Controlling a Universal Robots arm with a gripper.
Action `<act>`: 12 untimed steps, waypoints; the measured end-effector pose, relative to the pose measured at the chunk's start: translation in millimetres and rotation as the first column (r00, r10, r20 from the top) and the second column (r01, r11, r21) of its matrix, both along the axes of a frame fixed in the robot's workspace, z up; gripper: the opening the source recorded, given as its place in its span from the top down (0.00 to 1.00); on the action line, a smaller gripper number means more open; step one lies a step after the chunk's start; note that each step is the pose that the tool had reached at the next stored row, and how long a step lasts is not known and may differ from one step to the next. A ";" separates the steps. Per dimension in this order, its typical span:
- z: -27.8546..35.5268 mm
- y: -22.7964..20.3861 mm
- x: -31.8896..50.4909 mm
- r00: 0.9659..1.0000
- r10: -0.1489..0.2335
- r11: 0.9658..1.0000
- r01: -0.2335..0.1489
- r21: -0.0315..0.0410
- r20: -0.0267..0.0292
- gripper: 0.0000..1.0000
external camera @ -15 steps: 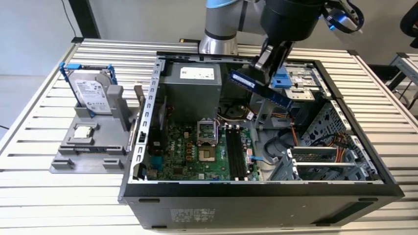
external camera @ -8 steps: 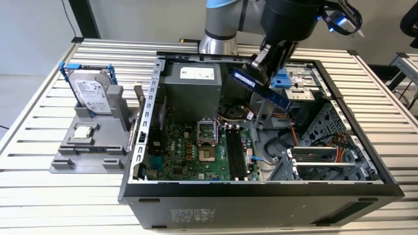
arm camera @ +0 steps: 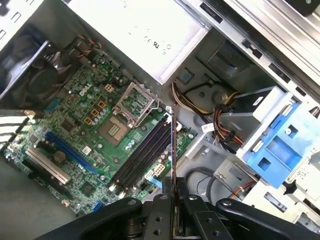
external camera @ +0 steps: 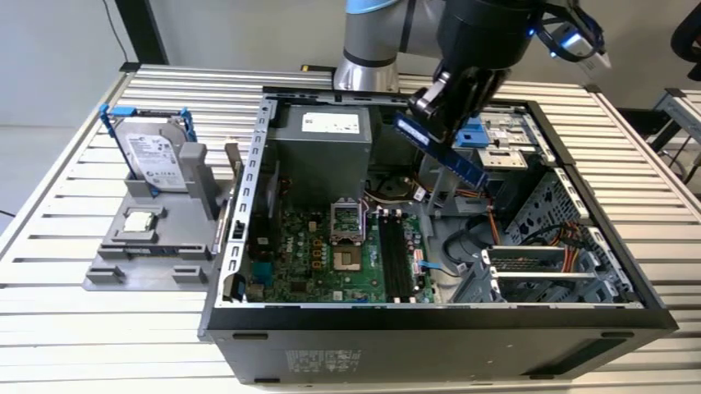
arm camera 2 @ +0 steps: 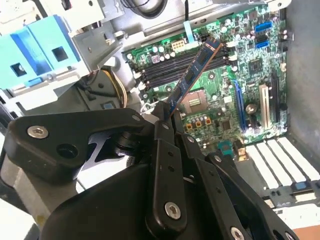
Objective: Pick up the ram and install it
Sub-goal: 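Insert the ram into the slot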
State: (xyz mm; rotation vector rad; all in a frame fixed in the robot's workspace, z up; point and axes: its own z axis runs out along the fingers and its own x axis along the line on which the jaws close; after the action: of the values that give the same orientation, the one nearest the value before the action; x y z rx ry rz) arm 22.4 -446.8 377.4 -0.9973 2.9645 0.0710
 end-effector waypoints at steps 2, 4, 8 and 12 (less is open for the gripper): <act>0.0 0.0 0.0 1.000 -0.029 1.000 0.029 0.000 0.000 1.00; 0.0 0.0 0.0 0.998 -0.056 0.998 0.056 0.000 0.000 1.00; 0.0 0.0 0.0 0.994 -0.108 0.994 0.108 0.000 -0.001 1.00; 0.2 0.0 0.0 0.987 -0.158 0.987 0.158 0.000 -0.001 1.00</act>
State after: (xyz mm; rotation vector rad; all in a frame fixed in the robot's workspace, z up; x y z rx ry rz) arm 22.4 -446.8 377.5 -0.7587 3.0318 0.0698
